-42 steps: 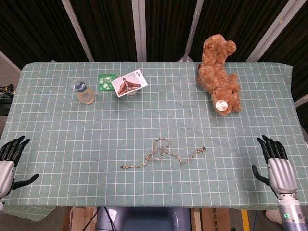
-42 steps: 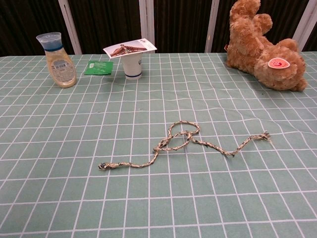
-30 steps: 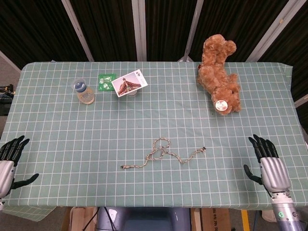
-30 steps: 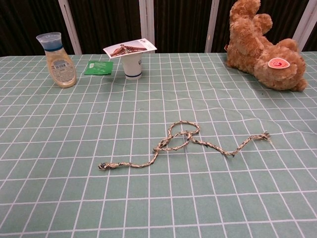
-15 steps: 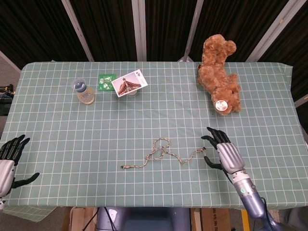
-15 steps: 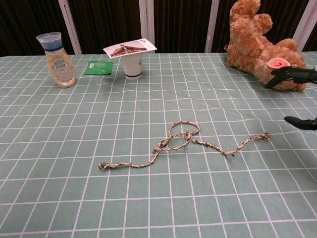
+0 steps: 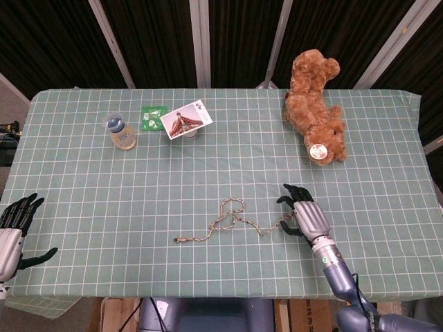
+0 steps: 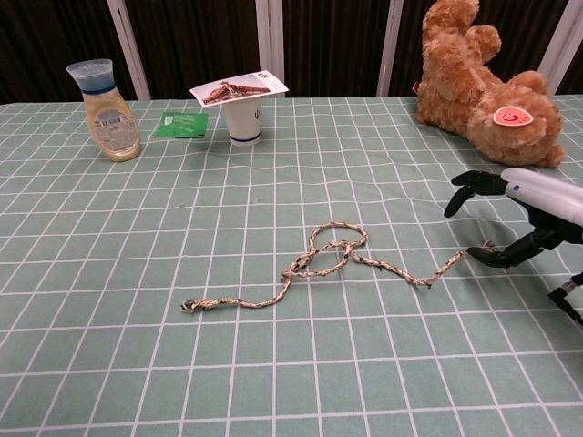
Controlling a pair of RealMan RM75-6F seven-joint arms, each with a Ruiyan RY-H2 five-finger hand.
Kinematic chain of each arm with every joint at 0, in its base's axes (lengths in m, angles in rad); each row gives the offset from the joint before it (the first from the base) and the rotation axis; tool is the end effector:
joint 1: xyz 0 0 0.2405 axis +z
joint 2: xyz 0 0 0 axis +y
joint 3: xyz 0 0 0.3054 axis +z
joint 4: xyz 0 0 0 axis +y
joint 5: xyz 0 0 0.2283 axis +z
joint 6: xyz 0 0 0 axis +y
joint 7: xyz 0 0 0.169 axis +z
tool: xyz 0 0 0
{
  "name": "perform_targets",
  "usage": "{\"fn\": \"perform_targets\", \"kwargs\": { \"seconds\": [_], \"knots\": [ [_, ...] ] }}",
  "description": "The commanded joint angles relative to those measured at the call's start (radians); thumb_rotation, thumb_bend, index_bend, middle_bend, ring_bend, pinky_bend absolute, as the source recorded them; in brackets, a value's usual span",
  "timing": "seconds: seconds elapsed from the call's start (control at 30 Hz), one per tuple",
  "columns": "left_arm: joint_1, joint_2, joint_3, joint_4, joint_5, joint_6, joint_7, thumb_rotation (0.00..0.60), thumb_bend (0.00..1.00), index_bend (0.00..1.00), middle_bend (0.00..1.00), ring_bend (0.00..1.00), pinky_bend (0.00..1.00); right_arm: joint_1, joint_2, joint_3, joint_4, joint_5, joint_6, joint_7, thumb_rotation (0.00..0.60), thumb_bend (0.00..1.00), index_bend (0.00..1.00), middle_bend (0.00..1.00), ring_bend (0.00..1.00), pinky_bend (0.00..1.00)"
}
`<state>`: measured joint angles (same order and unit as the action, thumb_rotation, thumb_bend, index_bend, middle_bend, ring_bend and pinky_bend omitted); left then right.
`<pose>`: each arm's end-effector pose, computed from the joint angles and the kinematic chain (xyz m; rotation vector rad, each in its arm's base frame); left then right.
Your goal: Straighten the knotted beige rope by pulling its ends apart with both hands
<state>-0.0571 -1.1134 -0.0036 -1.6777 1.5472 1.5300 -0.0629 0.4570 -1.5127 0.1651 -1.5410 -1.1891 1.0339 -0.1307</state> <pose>-0.3480 0.1898 0.1564 -1.3679 -0.9981 -1.0012 -0.2640 -0.3353 -0.0242 1.6026 -1.2832 0.9713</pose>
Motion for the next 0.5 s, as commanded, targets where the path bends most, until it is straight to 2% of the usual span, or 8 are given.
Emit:
{"fn": "perform_targets", "kwargs": {
  "seconds": [0.03, 0.5],
  "knots": [
    [-0.001, 0.0, -0.001, 0.0, -0.002, -0.002, 0.0, 0.6, 0.14, 0.04, 0.0, 0.0, 0.0, 0.005, -0.011, 0.001, 0.017, 0.011, -0.003, -0.007, 0.6, 0.39, 0.34, 0.09, 0.0, 0.0],
    [0.001, 0.002, -0.002, -0.008, 0.0, -0.004, -0.004, 0.6, 0.14, 0.04, 0.0, 0.0, 0.0, -0.003, -0.006, -0.005, 0.034, 0.024, 0.008, 0.008, 0.6, 0.39, 0.45, 0.13, 0.0, 0.0]
  ]
}}
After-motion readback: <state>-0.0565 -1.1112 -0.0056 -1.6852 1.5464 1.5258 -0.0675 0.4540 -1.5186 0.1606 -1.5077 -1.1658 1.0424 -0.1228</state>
